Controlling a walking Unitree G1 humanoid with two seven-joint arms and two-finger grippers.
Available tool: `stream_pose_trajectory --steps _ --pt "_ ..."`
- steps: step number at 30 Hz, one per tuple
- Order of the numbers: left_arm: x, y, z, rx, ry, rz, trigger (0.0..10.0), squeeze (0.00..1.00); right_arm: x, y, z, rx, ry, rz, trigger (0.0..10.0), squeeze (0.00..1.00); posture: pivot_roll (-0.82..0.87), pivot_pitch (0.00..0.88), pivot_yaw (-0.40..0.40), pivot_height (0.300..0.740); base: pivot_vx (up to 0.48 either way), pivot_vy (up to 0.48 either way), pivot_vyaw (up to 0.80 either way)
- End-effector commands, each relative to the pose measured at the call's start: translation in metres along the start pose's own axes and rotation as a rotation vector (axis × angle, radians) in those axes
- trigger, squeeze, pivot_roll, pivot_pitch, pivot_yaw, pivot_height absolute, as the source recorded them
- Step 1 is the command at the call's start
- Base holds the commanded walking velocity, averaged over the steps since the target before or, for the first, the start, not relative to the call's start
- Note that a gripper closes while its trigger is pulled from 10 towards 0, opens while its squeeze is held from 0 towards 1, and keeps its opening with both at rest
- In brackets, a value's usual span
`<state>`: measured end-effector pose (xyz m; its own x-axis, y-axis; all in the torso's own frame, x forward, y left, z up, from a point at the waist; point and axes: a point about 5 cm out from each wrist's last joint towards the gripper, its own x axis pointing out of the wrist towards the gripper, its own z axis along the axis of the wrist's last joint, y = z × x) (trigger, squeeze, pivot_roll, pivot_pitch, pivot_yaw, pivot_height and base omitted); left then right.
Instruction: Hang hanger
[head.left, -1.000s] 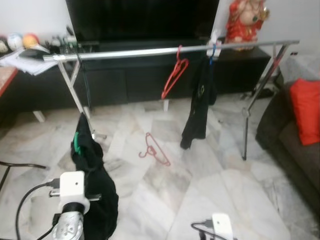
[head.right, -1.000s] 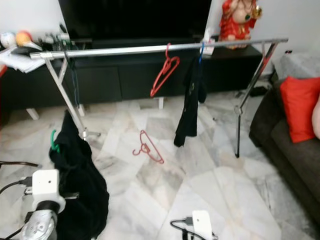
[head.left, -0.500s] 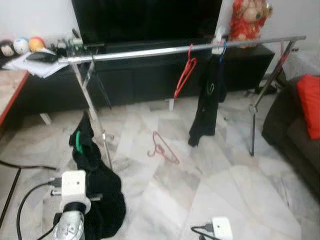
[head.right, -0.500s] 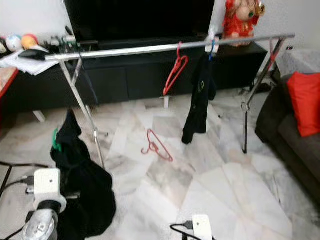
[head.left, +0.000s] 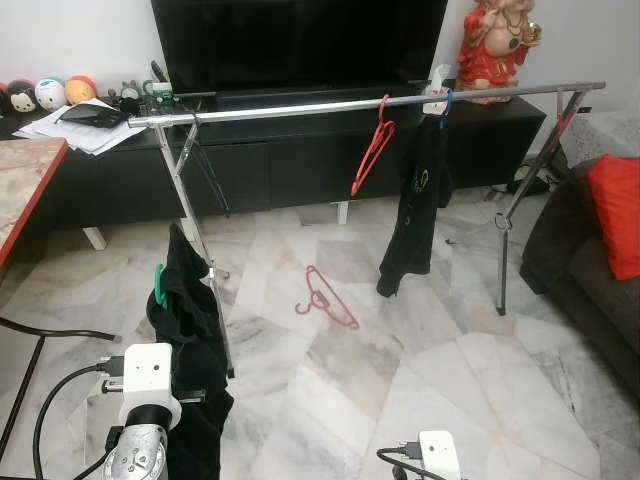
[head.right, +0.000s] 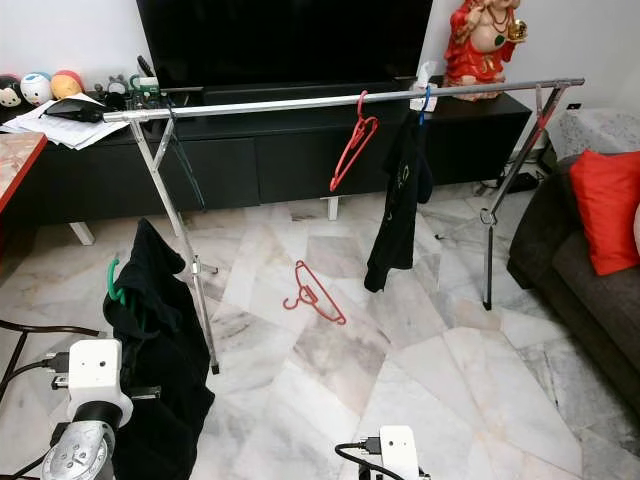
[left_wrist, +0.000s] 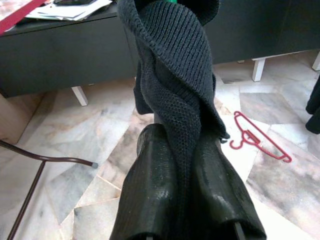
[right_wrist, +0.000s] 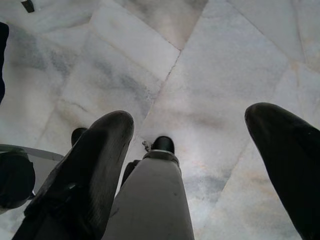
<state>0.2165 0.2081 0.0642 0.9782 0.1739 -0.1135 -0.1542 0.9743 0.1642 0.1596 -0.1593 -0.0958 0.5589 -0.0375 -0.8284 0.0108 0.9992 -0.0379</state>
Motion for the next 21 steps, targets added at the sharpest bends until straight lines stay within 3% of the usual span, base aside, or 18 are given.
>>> stream_pose_trajectory --steps 1,6,21 --pt "0.0009 -0.0018 0.0083 -0.014 -0.039 -0.016 10.0 0.00 -0.0001 -0.0010 -0.0018 0.018 0.014 -0.015 10.0 0.00 -0.05 0.000 -0.017 0.740 0.000 0.000 -0.44" --pt "0.0008 -0.0028 0.0093 -0.016 -0.044 -0.024 10.0 0.00 0.0000 -0.0004 -0.0026 0.014 0.026 -0.011 10.0 0.00 -0.05 0.000 -0.017 0.740 0.000 0.000 -0.78" --pt "0.0011 -0.0015 0.0099 -0.014 -0.045 -0.021 10.0 0.00 0.0000 -0.0014 -0.0024 0.015 0.026 -0.034 10.0 0.00 -0.05 0.000 -0.018 0.740 -0.265 0.000 0.00"
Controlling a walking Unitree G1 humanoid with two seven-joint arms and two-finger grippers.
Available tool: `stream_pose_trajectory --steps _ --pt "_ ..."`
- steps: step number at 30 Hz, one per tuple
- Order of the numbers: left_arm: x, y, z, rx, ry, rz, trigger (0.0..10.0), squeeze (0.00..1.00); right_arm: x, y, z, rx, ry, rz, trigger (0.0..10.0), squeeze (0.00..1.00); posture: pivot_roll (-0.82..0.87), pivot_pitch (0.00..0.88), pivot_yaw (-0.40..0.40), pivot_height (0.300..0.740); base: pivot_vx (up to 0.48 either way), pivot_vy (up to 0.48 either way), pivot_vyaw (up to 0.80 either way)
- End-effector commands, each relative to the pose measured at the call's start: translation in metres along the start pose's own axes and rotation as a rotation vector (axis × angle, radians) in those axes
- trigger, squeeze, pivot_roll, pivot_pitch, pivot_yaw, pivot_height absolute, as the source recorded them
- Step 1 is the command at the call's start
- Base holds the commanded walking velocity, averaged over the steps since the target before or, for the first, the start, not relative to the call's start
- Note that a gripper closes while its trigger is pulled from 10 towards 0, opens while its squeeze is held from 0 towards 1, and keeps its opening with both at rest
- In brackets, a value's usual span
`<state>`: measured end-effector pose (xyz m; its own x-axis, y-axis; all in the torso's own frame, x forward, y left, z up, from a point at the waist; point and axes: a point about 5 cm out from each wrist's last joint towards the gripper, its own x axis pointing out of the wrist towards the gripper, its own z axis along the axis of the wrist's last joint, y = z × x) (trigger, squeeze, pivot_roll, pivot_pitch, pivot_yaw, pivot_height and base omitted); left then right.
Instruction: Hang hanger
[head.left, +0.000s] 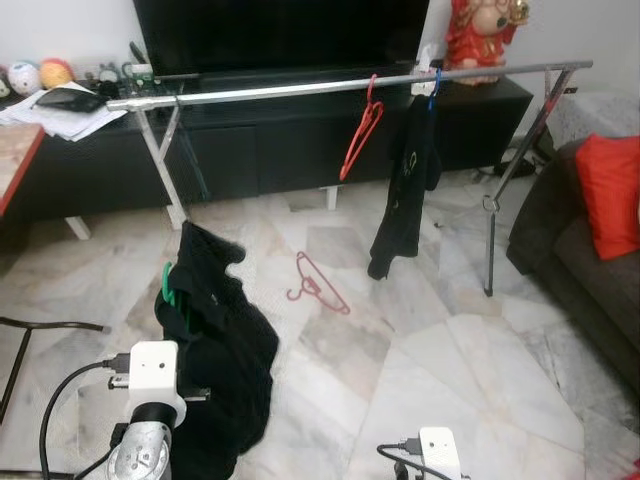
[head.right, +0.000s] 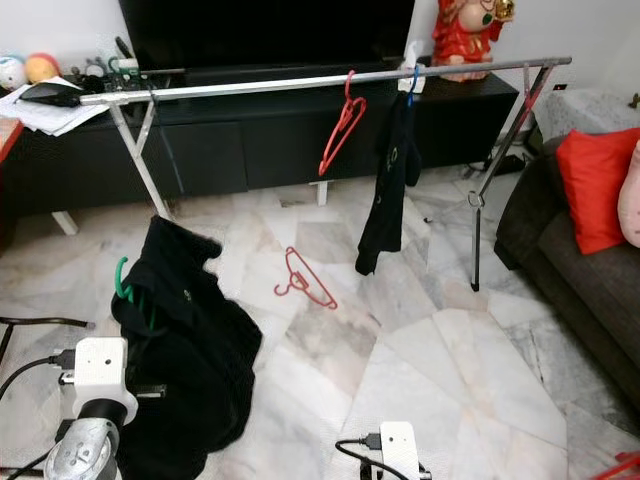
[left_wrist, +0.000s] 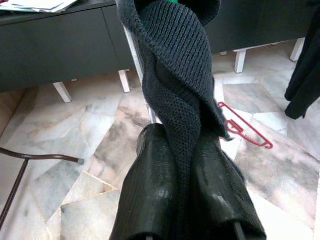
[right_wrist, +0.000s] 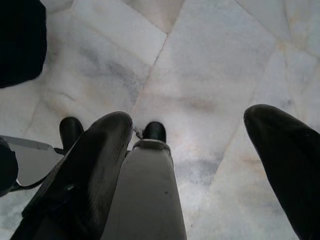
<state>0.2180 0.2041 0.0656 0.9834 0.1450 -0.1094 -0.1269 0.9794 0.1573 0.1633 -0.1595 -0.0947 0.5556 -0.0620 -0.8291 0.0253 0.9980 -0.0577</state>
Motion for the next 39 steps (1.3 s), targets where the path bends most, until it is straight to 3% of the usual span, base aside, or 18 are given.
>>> stream_pose_trajectory --steps 1,39 --pt "0.0006 0.0034 0.0078 -0.009 -0.036 0.010 10.0 0.00 -0.0010 -0.0013 -0.0059 0.014 0.023 -0.010 10.0 0.00 -0.05 0.000 -0.018 0.740 -0.285 0.000 0.00" --pt "0.0019 0.0020 0.0087 -0.010 -0.038 0.004 10.0 0.00 -0.0012 -0.0025 -0.0049 0.032 0.003 -0.032 10.0 0.00 -0.05 0.000 -0.014 0.740 -0.318 0.000 0.00"
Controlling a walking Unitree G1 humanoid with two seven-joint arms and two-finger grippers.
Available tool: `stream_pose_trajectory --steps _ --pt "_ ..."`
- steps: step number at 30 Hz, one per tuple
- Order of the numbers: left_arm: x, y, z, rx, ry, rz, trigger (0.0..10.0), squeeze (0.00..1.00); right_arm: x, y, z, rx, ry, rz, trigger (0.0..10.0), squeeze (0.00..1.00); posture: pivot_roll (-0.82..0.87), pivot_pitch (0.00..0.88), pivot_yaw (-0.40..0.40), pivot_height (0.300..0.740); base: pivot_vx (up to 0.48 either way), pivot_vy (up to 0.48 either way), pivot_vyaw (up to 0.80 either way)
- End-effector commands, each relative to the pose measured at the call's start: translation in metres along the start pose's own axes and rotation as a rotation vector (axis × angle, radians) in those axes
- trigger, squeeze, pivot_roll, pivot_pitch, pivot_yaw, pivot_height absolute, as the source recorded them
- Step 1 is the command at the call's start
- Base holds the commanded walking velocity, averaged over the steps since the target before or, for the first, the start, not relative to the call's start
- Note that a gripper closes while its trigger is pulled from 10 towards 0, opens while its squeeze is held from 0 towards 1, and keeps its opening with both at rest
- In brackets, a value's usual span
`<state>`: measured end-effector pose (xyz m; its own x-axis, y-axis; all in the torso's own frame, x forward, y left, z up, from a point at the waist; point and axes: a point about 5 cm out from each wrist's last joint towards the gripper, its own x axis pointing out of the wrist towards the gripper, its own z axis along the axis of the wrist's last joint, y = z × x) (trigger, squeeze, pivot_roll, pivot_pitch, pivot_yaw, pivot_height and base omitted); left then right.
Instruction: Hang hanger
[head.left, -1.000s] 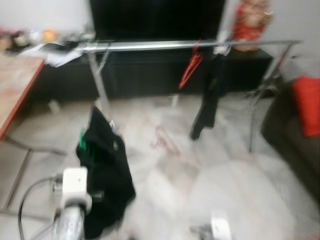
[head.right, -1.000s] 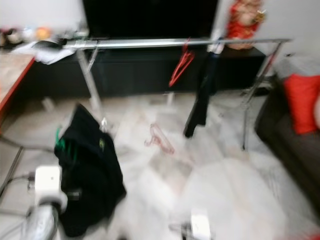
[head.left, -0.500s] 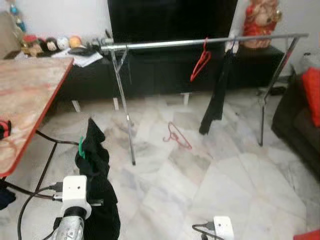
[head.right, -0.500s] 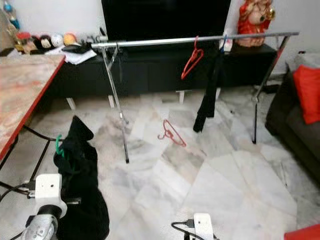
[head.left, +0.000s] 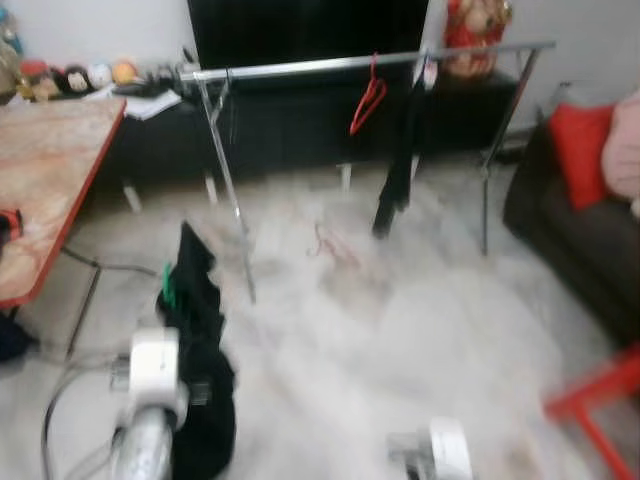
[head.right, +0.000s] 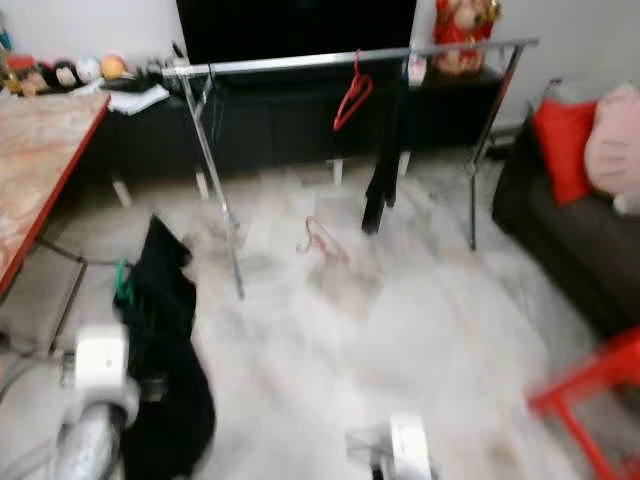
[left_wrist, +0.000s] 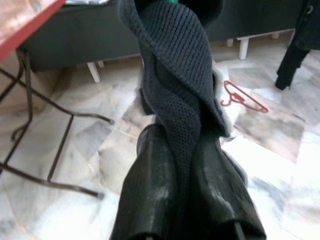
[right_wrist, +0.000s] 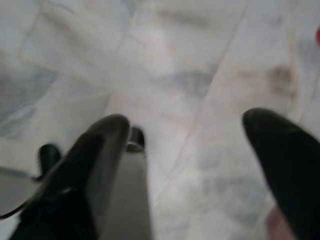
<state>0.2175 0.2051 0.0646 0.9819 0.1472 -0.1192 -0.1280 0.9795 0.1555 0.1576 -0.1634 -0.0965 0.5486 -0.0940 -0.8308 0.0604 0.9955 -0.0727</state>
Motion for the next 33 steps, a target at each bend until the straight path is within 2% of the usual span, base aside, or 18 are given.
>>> stream_pose_trajectory --steps 1,11,15,19,22,26,30,33 --pt "0.002 0.001 0.010 -0.008 -0.049 0.003 10.0 0.00 0.000 0.001 0.001 0.010 -0.003 0.000 10.0 0.00 -0.05 0.000 -0.015 0.740 -0.322 0.000 0.00" --pt "0.003 0.000 0.010 -0.006 -0.043 -0.005 10.0 0.00 0.000 0.001 0.001 0.011 -0.015 -0.002 10.0 0.00 -0.05 0.000 -0.011 0.740 -0.324 0.000 0.00" --pt "0.005 -0.002 0.012 0.001 -0.043 -0.033 10.0 0.00 0.000 0.002 0.002 -0.006 -0.028 0.005 10.0 0.00 -0.04 0.000 -0.011 0.740 -0.326 0.000 0.00" --pt "0.011 -0.008 0.019 0.013 -0.050 -0.078 10.0 0.00 -0.001 0.002 0.004 -0.017 -0.057 0.008 10.0 0.00 -0.05 0.000 -0.008 0.740 0.000 0.000 0.00" --pt "0.016 -0.013 0.026 0.026 -0.058 -0.124 10.0 0.00 -0.001 0.002 0.006 -0.050 -0.083 0.015 10.0 0.00 -0.05 0.000 -0.008 0.740 0.000 0.000 0.00" --pt "0.022 -0.023 0.035 0.044 -0.058 -0.217 10.0 0.00 -0.001 0.003 0.014 -0.152 -0.146 0.026 10.0 0.00 -0.05 0.000 -0.004 0.740 0.000 0.000 0.00" --pt "0.026 -0.029 0.043 0.058 -0.059 -0.289 10.0 0.00 -0.002 0.005 0.019 -0.186 -0.201 0.042 10.0 0.00 -0.05 0.000 -0.002 0.740 0.000 0.000 0.00" --pt "0.027 -0.030 0.044 0.067 -0.060 -0.297 10.0 0.00 -0.002 0.005 0.019 -0.188 -0.207 0.045 10.0 0.00 -0.05 0.000 -0.002 0.740 0.000 0.000 0.00"
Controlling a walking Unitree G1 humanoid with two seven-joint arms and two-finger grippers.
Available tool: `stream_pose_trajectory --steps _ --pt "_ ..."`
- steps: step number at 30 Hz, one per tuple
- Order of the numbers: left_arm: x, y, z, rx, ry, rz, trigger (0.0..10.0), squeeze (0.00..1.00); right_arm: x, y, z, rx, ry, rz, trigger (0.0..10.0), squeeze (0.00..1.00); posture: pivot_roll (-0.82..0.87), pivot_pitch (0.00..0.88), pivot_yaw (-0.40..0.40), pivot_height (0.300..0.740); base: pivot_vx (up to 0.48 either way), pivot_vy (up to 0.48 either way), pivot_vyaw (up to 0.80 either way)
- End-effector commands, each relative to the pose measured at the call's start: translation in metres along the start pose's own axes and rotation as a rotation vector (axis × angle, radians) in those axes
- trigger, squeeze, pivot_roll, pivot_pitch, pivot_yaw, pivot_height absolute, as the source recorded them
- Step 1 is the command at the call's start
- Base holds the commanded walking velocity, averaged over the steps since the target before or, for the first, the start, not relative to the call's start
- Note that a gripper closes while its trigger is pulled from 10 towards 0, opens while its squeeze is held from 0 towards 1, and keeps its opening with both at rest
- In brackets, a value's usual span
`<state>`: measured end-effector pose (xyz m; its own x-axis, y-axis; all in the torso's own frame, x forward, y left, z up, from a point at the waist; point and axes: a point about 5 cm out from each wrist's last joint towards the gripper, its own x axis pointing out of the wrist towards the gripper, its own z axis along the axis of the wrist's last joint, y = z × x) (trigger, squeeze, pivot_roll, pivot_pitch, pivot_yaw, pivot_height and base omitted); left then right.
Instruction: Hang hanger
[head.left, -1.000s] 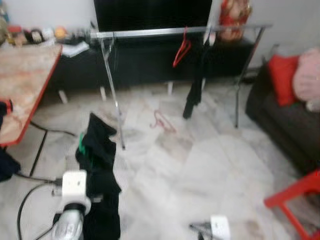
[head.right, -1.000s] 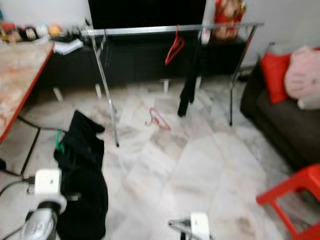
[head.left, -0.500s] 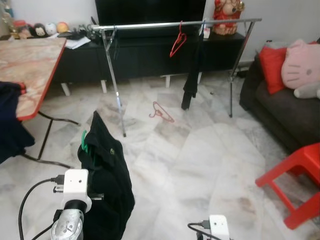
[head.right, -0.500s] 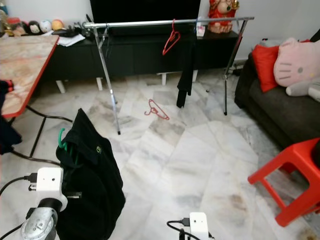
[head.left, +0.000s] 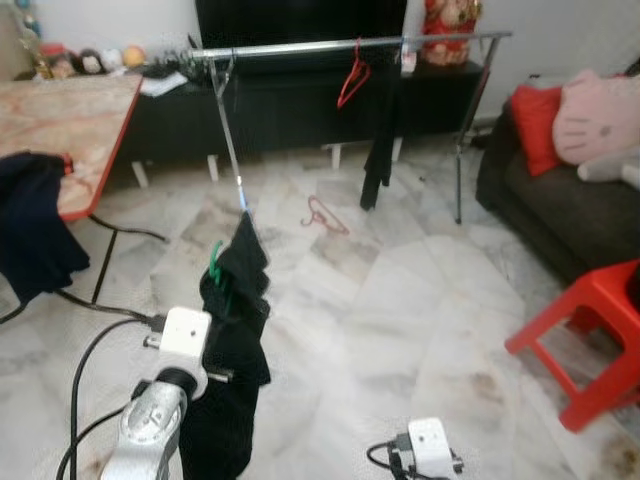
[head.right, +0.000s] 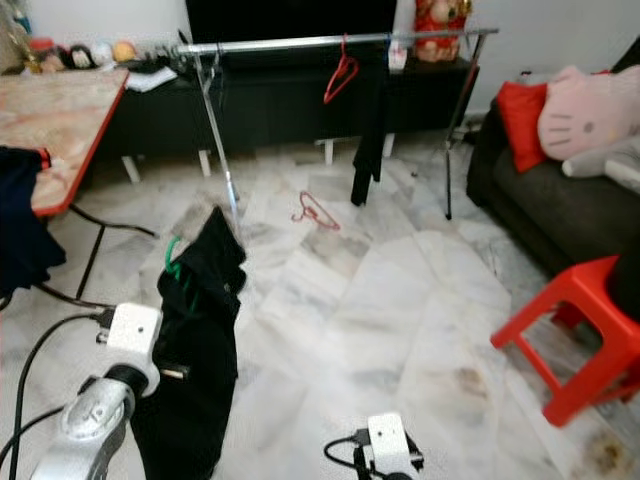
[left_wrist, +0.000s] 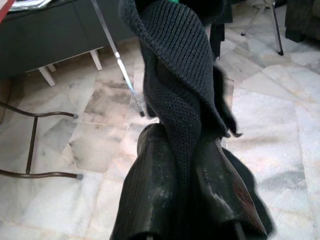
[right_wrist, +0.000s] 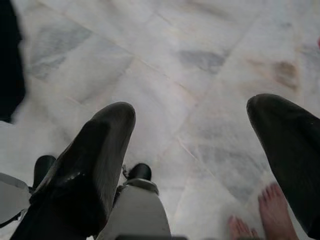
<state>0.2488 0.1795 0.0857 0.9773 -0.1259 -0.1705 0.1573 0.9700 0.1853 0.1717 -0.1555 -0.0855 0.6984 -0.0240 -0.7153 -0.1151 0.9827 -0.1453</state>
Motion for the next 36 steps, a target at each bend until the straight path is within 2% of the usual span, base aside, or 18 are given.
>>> stream_pose_trajectory --steps 1,2,3,5,7,8,9,11,16,17,19,23,26,27,29,33,34,36 --pt "0.008 -0.003 0.022 0.030 -0.056 -0.053 10.0 0.00 0.010 -0.052 0.045 -0.031 -0.154 -0.069 10.0 0.00 -0.05 0.000 -0.004 0.740 0.000 0.000 0.00" --pt "0.011 -0.004 0.026 0.052 -0.048 -0.090 10.0 0.00 0.011 -0.087 0.088 -0.063 -0.296 -0.087 10.0 0.00 -0.05 0.000 -0.003 0.740 0.000 0.000 0.00" --pt "0.011 -0.004 0.028 0.059 -0.047 -0.101 10.0 0.00 0.011 -0.092 0.097 -0.074 -0.325 -0.081 10.0 0.00 -0.05 0.000 -0.003 0.740 0.000 0.000 0.00" --pt "0.011 -0.004 0.030 0.071 -0.039 -0.119 10.0 0.00 0.010 -0.092 0.101 -0.097 -0.347 -0.065 10.0 0.00 -0.05 0.000 -0.003 0.740 0.000 0.000 0.00" --pt "0.012 -0.003 0.034 0.111 -0.024 -0.165 10.0 0.00 0.008 -0.091 0.114 -0.170 -0.408 -0.025 10.0 0.00 -0.04 0.000 -0.002 0.740 0.000 0.000 0.00" --pt "0.012 -0.003 0.034 0.111 -0.024 -0.165 10.0 0.00 0.008 -0.091 0.114 -0.170 -0.408 -0.025 10.0 0.00 -0.04 0.000 -0.002 0.740 0.000 0.000 0.00" --pt "0.013 -0.003 0.038 0.138 -0.026 -0.198 10.0 0.00 0.005 -0.091 0.124 -0.235 -0.460 0.013 10.0 0.00 -0.04 0.000 -0.002 0.740 0.000 0.000 0.00" --pt "0.015 -0.004 0.045 0.151 -0.041 -0.246 10.0 0.00 -0.003 -0.091 0.141 -0.294 -0.571 0.093 10.0 0.00 -0.05 0.000 -0.001 0.740 0.000 0.000 0.00" --pt "0.018 -0.010 0.052 0.170 -0.045 -0.305 10.0 0.00 -0.016 -0.092 0.154 -0.348 -0.643 0.192 10.0 0.00 -0.06 0.000 0.002 0.740 0.000 0.000 0.00" --pt "0.020 -0.014 0.056 0.178 -0.060 -0.333 10.0 0.00 -0.023 -0.092 0.156 -0.411 -0.668 0.208 10.0 0.00 -0.06 0.000 0.003 0.740 0.000 0.000 0.00" --pt "0.021 -0.016 0.059 0.178 -0.068 -0.345 10.0 0.00 -0.025 -0.091 0.156 -0.449 -0.681 0.207 10.0 0.00 -0.06 0.000 0.003 0.740 0.000 0.000 0.00" --pt "0.020 -0.024 0.073 0.202 -0.110 -0.460 10.0 0.00 -0.038 -0.082 0.156 -0.507 -0.741 0.275 10.0 0.00 -0.06 0.000 0.004 0.740 0.000 0.000 0.00" --pt "0.020 -0.030 0.092 0.191 -0.165 -0.572 10.0 0.00 -0.052 -0.072 0.165 -0.511 -0.810 0.332 10.0 0.00 -0.07 0.000 0.007 0.740 0.000 0.000 0.00" --pt "0.020 -0.030 0.092 0.191 -0.165 -0.572 10.0 0.00 -0.052 -0.072 0.165 -0.511 -0.810 0.332 10.0 0.00 -0.07 0.000 0.007 0.740 0.000 0.000 0.00" --pt "0.024 -0.033 0.109 0.146 -0.224 -0.610 10.0 0.00 -0.060 -0.071 0.175 -0.509 -0.862 0.299 10.0 0.00 -0.07 0.000 0.007 0.740 0.000 0.000 0.00" --pt "0.025 -0.038 0.122 0.095 -0.265 -0.659 10.0 0.00 -0.063 -0.069 0.178 -0.532 -0.872 0.289 10.0 0.00 -0.08 0.000 0.008 0.740 0.000 0.000 0.00" --pt "0.022 -0.041 0.127 0.080 -0.281 -0.705 10.0 0.00 -0.064 -0.069 0.177 -0.538 -0.870 0.288 10.0 0.00 -0.08 0.000 0.009 0.740 0.000 0.000 0.00" --pt "0.020 -0.045 0.128 0.098 -0.282 -0.744 10.0 0.00 -0.065 -0.068 0.178 -0.521 -0.873 0.282 10.0 0.00 -0.08 0.000 0.008 0.740 0.000 0.000 0.00"
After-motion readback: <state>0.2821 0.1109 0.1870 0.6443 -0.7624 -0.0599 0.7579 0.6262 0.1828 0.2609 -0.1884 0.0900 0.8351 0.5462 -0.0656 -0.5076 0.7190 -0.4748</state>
